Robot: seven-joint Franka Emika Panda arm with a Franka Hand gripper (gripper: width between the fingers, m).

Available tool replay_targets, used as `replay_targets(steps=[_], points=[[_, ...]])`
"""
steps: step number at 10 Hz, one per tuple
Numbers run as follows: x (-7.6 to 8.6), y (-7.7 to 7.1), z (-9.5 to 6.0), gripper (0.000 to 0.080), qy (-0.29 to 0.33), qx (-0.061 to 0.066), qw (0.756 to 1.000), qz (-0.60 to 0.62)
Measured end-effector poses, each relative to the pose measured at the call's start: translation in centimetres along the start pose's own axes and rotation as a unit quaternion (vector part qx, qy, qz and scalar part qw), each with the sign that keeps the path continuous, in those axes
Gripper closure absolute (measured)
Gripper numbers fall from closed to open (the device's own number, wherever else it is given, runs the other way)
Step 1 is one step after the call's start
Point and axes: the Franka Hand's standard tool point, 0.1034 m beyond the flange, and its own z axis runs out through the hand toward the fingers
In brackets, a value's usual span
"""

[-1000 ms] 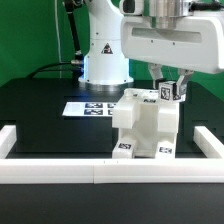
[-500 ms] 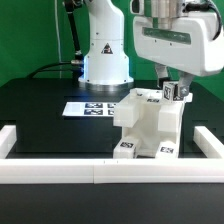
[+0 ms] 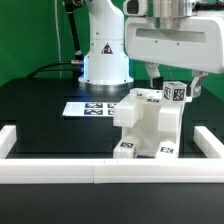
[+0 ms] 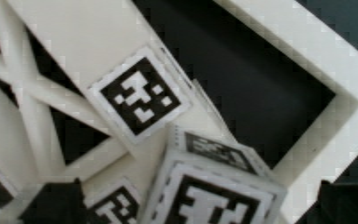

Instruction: Assemble chair

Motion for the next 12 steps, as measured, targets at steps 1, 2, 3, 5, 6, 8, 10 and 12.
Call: replay_targets(steps=[1,2,3,5,6,8,10,12], points=[[0.02,-0.05,0.0,0.0151,0.004,-0.002,0.998,-0.057],[0.03,-0.07,0.02,0.0151,0.004,-0.002,0.995,-0.1],[0.07,-0.13,0.04,0.0151,0.007,0.0,0.991,-0.136],[0.11,-0.11,0.04,0.0151,0.008,-0.001,0.978,-0.208],[0.12,-0.1,0.04,0.0151,0.008,-0.002,0.97,-0.242],[0.3,0.0,0.01,0.0151,0.011,-0.007,0.947,-0.319],[0.42,0.13,0.0,0.0151,0.017,-0.024,0.912,-0.41],[0.54,0.21,-0.01,0.0177,0.015,-0.025,0.885,-0.464]])
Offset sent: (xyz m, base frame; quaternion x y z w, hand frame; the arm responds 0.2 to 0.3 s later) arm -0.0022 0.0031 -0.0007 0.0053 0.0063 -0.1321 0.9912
